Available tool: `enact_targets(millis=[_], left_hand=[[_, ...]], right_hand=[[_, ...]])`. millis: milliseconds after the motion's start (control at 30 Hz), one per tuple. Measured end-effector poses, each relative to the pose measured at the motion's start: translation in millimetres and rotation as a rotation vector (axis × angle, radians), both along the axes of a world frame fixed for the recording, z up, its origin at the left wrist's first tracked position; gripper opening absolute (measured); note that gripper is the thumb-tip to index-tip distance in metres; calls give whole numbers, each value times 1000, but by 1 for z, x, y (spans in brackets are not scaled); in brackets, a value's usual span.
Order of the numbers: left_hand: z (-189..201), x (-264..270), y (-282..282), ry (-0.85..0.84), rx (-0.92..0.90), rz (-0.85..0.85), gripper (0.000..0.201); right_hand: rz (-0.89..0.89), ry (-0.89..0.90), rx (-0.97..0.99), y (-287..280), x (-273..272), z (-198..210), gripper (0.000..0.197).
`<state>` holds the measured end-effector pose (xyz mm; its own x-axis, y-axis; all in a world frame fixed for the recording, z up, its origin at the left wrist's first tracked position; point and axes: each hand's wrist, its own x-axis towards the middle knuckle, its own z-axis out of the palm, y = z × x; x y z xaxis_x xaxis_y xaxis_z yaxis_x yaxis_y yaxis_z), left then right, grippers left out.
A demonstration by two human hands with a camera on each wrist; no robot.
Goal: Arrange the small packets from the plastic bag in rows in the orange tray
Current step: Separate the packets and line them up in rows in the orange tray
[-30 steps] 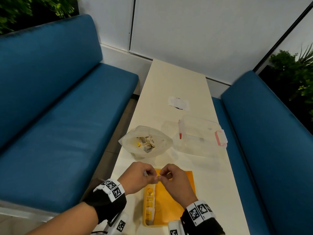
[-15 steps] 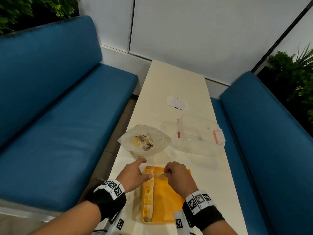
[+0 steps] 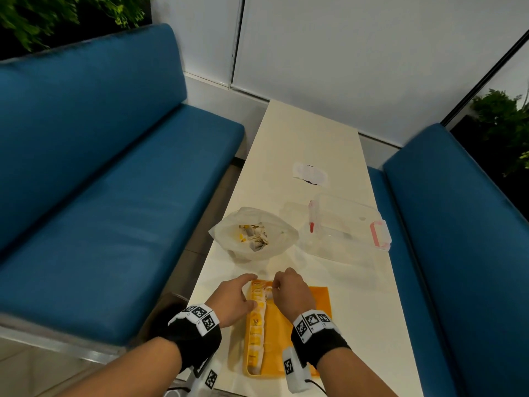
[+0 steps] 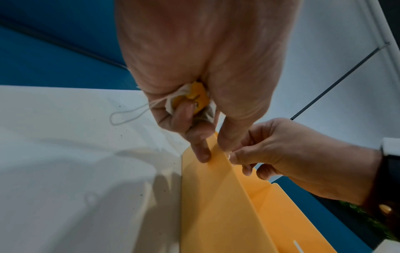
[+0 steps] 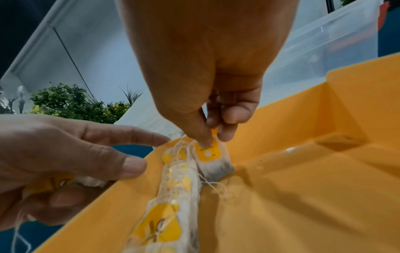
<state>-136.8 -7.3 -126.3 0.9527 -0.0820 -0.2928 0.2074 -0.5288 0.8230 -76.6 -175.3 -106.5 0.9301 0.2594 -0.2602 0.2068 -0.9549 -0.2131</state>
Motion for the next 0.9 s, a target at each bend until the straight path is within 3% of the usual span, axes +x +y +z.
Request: enact_targets(millis=[567, 667, 767, 900], left_hand=[[1, 0, 2, 45, -23, 8, 61], [0, 2, 6, 77, -24, 21, 51], [8, 4, 11, 228, -326, 206, 33], [23, 12, 23, 522, -898, 521, 41]], right_hand=[[6, -46, -57, 3, 4, -13, 18], [6, -36, -1, 1, 3, -7, 18], [-9, -59, 146, -3, -1, 4, 18], [163, -60, 333, 0, -12, 24, 14]])
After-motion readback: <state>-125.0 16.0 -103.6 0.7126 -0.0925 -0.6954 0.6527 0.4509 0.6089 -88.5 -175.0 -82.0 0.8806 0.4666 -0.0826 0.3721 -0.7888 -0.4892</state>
